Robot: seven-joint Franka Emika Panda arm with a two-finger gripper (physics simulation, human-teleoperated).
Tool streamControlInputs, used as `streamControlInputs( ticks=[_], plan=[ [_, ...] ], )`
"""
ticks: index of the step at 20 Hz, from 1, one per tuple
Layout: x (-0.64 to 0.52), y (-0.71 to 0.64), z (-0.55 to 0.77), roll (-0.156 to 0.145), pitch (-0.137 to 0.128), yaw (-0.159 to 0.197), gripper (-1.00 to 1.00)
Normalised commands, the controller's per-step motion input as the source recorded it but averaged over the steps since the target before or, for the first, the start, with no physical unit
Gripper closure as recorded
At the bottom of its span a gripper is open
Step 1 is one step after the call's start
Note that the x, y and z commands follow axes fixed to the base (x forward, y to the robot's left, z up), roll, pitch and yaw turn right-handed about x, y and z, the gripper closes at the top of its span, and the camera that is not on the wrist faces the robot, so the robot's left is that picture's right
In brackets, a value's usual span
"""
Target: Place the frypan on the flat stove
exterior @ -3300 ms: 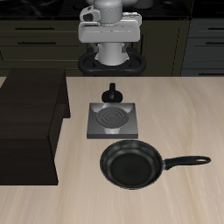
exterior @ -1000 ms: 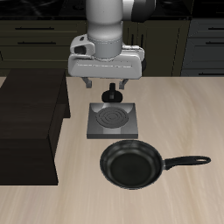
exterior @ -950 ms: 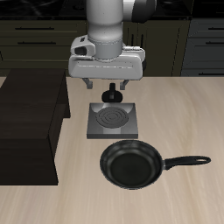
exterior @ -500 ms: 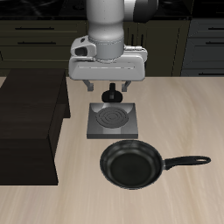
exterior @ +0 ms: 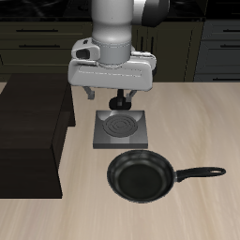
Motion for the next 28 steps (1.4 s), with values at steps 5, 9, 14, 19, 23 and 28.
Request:
streamControlInputs(
  ticks=[5, 9, 14, 19, 23, 28],
  plan=[
    [0.04, 0.01, -0.06, -0.003, 0.003, -0.016, -1.00],
    [0.05, -0.06, -0.16, 0.010, -0.002, 0.012, -1.00],
    [0.07, -0.14, -0.22, -0.013, 0.007, 0.005, -1.00],
    [0.06, -0.16, -0.36, -0.021, 0.023, 0.005, -1.00],
    [0.03, -0.01, -0.21, -0.004, 0.018, 0.000, -1.00],
    [-0.01, -0.05, -0.31, -0.003, 0.024, 0.012, -1.00]
  ],
)
